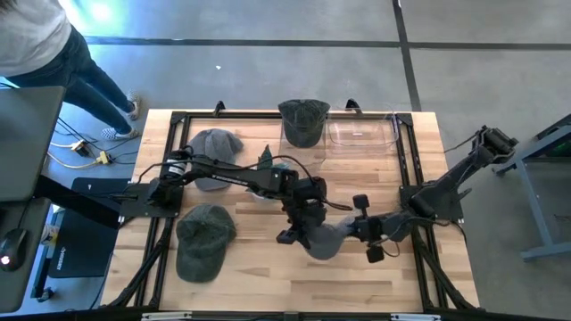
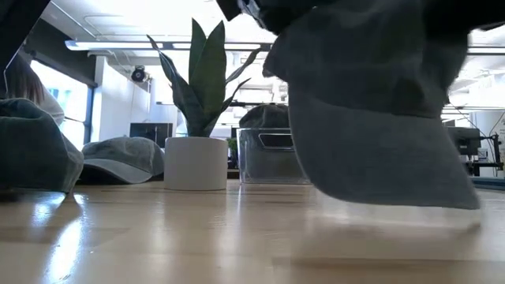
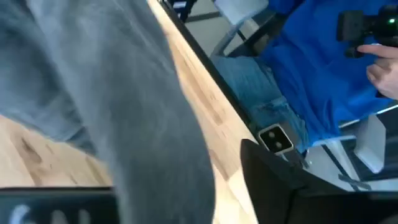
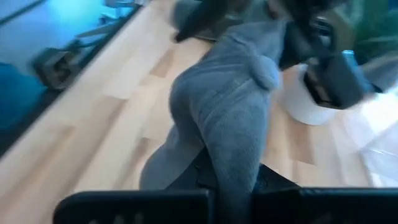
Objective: Pick & Place hat
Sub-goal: Put the bottom gray cap into the right transparent bin
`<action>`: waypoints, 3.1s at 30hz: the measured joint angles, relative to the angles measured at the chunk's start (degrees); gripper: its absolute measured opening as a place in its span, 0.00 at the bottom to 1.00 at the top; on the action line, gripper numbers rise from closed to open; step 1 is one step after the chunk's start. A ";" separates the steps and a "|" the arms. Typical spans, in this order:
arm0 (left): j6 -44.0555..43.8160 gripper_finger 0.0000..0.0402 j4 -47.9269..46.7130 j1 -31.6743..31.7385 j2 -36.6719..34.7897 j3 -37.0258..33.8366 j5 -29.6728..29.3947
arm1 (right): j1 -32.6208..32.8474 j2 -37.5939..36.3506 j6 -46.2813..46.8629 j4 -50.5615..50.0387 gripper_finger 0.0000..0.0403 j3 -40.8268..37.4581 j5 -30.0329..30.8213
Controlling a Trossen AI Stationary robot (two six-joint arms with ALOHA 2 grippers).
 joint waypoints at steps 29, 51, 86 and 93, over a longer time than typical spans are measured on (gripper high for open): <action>9.24 0.01 -0.35 2.38 -4.80 -0.07 1.68 | 2.21 3.38 -2.21 1.65 0.47 -1.05 -15.70; 11.43 0.01 -1.04 2.36 -5.46 -0.04 -1.99 | -1.13 3.37 0.40 3.65 0.33 -1.05 -12.82; 13.11 0.18 -0.44 3.12 -5.38 0.06 -7.92 | -6.98 6.58 1.92 17.35 0.02 -1.05 -13.86; 15.93 0.40 -23.53 4.76 -7.67 10.43 -18.01 | -8.22 0.64 0.83 12.75 0.03 -1.05 -14.49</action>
